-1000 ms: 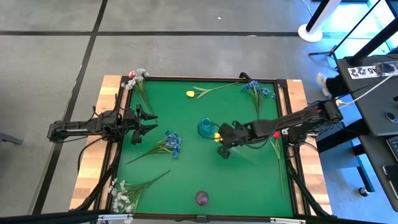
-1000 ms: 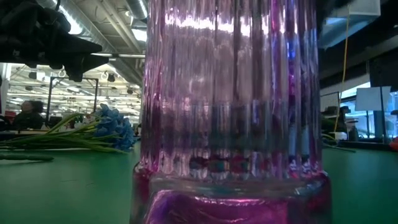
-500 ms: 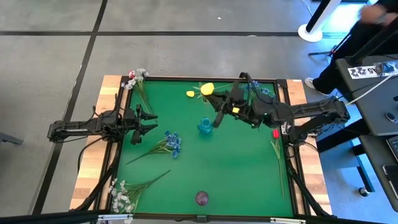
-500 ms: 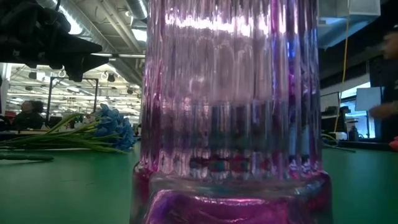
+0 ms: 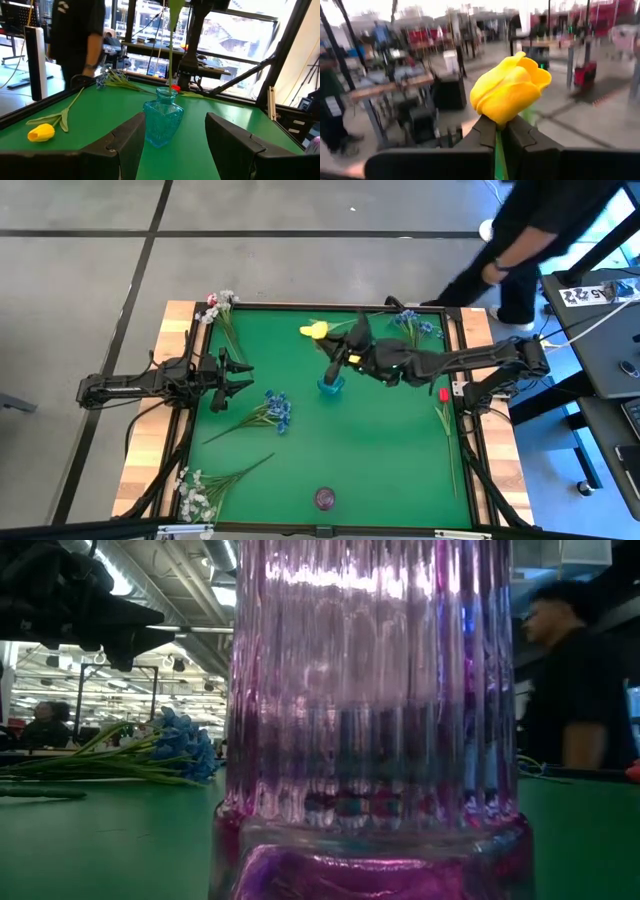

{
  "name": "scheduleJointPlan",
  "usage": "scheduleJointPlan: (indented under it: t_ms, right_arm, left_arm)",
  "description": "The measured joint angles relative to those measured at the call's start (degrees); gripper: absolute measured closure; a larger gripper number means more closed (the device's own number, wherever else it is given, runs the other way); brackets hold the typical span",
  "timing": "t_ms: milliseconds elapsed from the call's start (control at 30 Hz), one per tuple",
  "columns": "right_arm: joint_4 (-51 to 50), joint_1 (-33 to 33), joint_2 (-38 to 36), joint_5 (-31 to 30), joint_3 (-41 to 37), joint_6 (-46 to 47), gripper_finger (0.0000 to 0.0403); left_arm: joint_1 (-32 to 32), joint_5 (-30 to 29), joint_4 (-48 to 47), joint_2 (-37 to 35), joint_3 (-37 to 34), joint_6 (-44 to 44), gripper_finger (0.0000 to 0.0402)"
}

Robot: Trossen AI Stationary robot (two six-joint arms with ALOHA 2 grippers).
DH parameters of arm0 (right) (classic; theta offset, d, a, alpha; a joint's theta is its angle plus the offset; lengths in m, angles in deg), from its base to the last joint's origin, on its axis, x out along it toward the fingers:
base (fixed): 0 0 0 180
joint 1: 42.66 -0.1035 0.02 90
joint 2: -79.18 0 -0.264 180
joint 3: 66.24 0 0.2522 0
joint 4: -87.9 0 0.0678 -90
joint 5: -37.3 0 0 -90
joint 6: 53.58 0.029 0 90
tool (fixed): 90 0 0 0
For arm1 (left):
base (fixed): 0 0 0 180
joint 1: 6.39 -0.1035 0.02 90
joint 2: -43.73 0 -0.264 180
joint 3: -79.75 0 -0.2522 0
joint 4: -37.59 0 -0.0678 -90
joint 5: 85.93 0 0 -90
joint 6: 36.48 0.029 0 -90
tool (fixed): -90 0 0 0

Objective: Sort flowers into vase by color
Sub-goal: Put the bottom yellow tulip into the blue vase, then put the bottom white flowers into the blue vase

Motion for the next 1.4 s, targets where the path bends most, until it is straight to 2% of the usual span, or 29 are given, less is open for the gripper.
scheduleJointPlan:
  t_ms: [233, 400, 500, 733, 867, 1000, 1233, 1267, 1400]
  right_arm:
    - [-18.54, 0.0, -1.26, 4.22, 0.0, 12.42, 0.0326]
    - [-31.46, -0.02, -4.3, 15.81, 0.04, 19.54, 0.0274]
    - [-38.48, -0.96, -6.51, 20.16, 0.04, 22.72, 0.0249]
    - [-56.67, -6.47, -12.21, 19.46, 0.04, 31.33, 0.0204]
    - [-65.45, -9.94, -15.14, 14.01, 0.11, 46.17, 0.0199]
    - [-64.49, -12.54, -17.67, 7.82, 0.11, 55.73, 0.0201]
    - [-60.72, -13.51, -18.53, 5.72, 0.13, 56.53, 0.0205]
    - [-60.05, -13.51, -18.53, 5.7, 0.13, 56.55, 0.0205]
    - [-55.98, -13.51, -18.53, 5.25, 0.13, 56.53, 0.0205]
  left_arm:
    - [0.01, 0.01, -0.02, 0.02, 0.0, 0.0, 0.02]
    - [-0.01, -0.01, 0.0, 0.02, 0.0, -0.01, 0.02]
    - [0.0, 0.0, 0.0, 0.02, 0.0, 0.0, 0.02]
    - [-0.01, -0.01, 0.01, 0.02, 0.0, 0.0, 0.02]
    - [0.0, 0.0, -0.02, 0.02, 0.0, 0.0, 0.02]
    - [0.01, -0.01, -0.01, 0.02, 0.0, -0.01, 0.02]
    - [-0.01, 0.01, 0.27, 0.02, 0.0, -0.34, 0.02]
    - [-0.01, 0.05, 0.7, 0.02, 0.0, -2.84, 0.02]
    - [-0.01, -5.3, 6.11, 0.08, 0.0, -28.0, 0.02]
